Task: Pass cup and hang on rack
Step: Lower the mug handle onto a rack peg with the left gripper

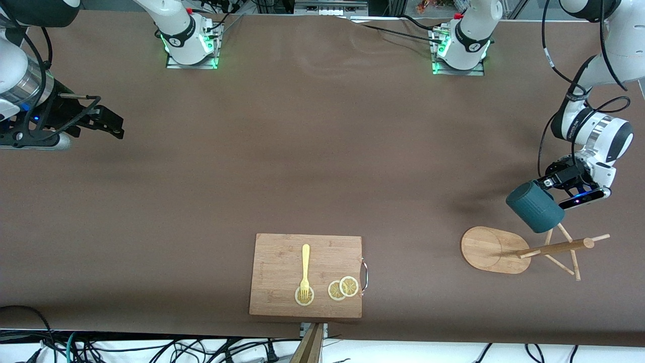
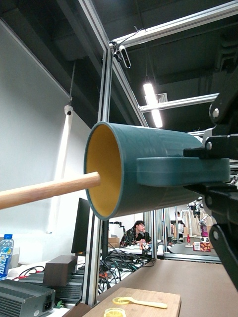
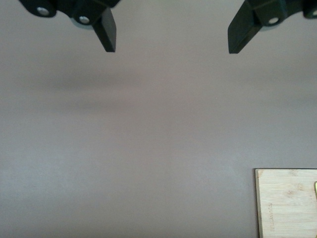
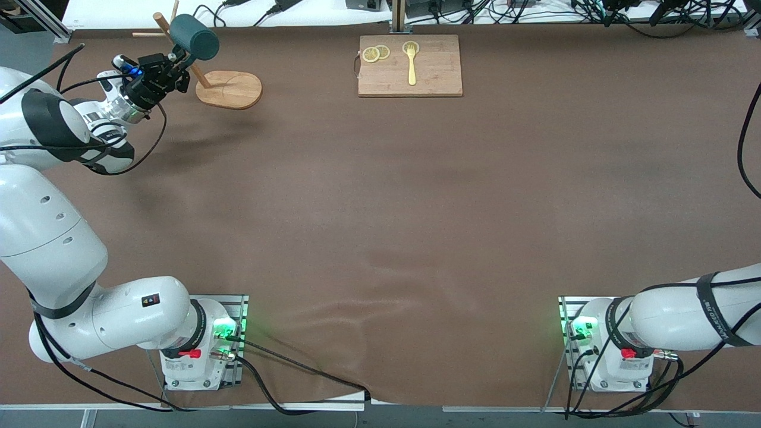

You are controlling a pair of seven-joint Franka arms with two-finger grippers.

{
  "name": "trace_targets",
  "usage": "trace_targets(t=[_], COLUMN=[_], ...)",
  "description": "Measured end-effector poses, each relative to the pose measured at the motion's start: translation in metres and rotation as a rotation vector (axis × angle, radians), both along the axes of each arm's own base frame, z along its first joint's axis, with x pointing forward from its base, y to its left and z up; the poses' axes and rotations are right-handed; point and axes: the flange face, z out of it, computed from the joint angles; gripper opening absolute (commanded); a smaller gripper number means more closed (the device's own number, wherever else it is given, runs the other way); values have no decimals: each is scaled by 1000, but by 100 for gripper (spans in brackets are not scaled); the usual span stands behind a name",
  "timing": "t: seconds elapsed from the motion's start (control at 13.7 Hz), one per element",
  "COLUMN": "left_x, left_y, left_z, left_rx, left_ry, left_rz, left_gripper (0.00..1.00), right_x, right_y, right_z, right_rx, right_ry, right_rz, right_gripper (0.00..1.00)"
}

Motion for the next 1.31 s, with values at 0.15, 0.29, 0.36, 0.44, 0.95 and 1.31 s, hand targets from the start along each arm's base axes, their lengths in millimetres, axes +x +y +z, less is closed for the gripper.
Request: trace_targets(t=[0.15, 0.29, 0.36, 0.44, 0.95, 1.31], left_x=[3, 7, 7, 8, 18, 24], left_y=[8, 16, 20, 23, 49, 54], left_z=[-2, -8, -12, -16, -31, -41], left_rx=[-4, -3, -3, -3, -16, -28], left_ry=[14, 24, 28, 31, 44, 83], left_rz=[0, 2, 4, 7, -1, -21], left_gripper=[0, 0, 0, 0, 0, 0], right_x=[0, 0, 0, 0, 0, 0], right_y=[0, 0, 0, 0, 0, 0], right_z=[0, 0, 0, 0, 0, 0], right_rx=[0, 0, 0, 0, 0, 0], right_ry=[0, 0, 0, 0, 0, 0], right_rz=[0, 0, 0, 0, 0, 1], right_gripper=[100, 100, 100, 100, 100, 100])
